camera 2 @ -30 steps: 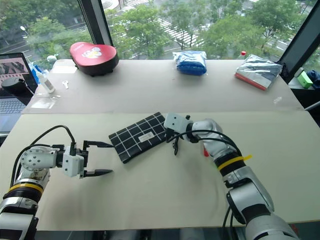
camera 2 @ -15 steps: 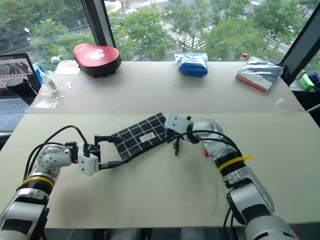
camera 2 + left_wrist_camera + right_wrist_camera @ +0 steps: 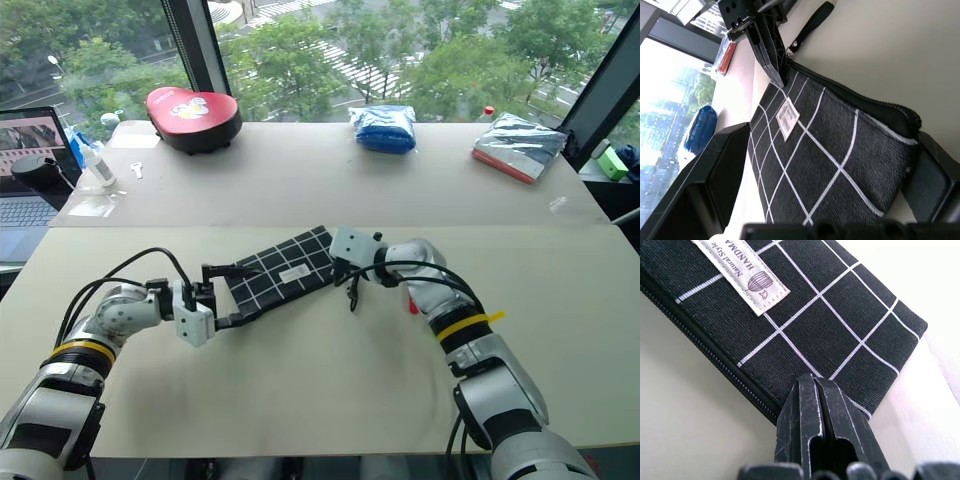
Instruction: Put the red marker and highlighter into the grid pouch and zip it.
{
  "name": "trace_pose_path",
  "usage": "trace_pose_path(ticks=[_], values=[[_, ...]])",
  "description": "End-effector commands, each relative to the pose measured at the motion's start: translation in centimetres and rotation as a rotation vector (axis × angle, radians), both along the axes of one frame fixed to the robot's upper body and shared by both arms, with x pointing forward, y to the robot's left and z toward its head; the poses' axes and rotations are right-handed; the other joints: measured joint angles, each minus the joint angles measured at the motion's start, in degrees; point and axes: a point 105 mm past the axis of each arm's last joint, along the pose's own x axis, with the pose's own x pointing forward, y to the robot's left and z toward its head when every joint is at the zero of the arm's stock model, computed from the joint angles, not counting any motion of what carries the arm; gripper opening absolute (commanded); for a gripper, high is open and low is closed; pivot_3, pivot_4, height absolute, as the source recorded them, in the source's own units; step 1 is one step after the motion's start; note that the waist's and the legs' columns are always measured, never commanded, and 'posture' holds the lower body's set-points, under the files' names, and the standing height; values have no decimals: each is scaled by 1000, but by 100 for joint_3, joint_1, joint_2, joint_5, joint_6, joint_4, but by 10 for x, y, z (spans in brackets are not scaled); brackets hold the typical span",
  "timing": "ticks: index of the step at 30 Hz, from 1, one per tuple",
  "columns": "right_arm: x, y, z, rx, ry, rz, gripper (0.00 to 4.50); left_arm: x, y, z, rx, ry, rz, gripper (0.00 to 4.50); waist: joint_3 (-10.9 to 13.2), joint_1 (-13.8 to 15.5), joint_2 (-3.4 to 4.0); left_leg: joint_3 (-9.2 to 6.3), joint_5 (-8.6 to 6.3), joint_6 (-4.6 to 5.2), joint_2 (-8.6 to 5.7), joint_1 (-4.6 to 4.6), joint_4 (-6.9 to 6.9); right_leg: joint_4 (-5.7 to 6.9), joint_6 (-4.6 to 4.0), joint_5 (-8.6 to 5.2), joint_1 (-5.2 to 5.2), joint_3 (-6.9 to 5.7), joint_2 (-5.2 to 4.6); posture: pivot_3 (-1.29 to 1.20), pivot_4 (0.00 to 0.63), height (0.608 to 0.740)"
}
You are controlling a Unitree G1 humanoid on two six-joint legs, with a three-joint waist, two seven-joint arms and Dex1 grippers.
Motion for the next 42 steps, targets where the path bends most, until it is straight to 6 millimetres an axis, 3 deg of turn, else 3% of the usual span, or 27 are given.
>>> trace_pose_path(ticks=[1, 10, 11, 12, 22, 33, 37, 42], values=[[-1, -2, -1, 5, 9, -5, 20, -5, -11, -9, 30, 22, -45, 4500, 0, -5, 0, 0, 0, 0, 0, 0, 0, 0, 0, 0, 0, 0, 0, 0, 150, 740], [-1, -5, -2, 8, 10, -15, 20, -7, -11, -20, 46, 75, -28, 4500, 0, -1, 0, 0, -1, 1, 0, 0, -1, -1, 0, 0, 1, 0, 0, 0, 150, 740], [-1, -5, -1, 7, 10, -16, 0, -7, -10, -23, 55, 93, -25, 3980, 0, -1, 0, 0, 0, 1, 0, 0, -1, -1, 0, 0, 1, 0, 0, 0, 150, 740], [-1, -5, -1, 7, 9, -17, 0, -8, -10, -24, 62, 105, -24, 3797, -6, -1, -4, 0, -1, 1, 0, 0, -1, -1, 0, 0, 2, 0, 0, 0, 150, 740], [-1, -7, -1, 7, 10, -22, 0, -3, -12, -21, 40, 122, -6, 75, -12, -2, 6, 0, -1, 1, 0, 4, -2, -1, 0, 0, 2, 0, 0, 0, 150, 740], [-2, -9, 0, 34, 33, -29, 0, 1, -16, -13, -47, 174, 31, 28, -13, 1, 8, -1, -1, 2, 0, 6, -3, -2, 0, 0, 5, 0, 0, 0, 150, 740], [-3, -6, 12, 175, 84, -46, 0, -3, -18, -8, -73, 233, 11, 28, -13, -13, 7, -1, -2, 4, 1, 5, -3, -3, 0, 0, 4, 1, 0, 0, 150, 740], [0, -8, 46, 432, 146, -91, 1422, -5, -18, -1, -86, 248, -5, 0, -12, -32, 7, 0, -2, 4, 3, -5, -4, -4, 0, 0, -7, 1, 0, 0, 150, 740]])
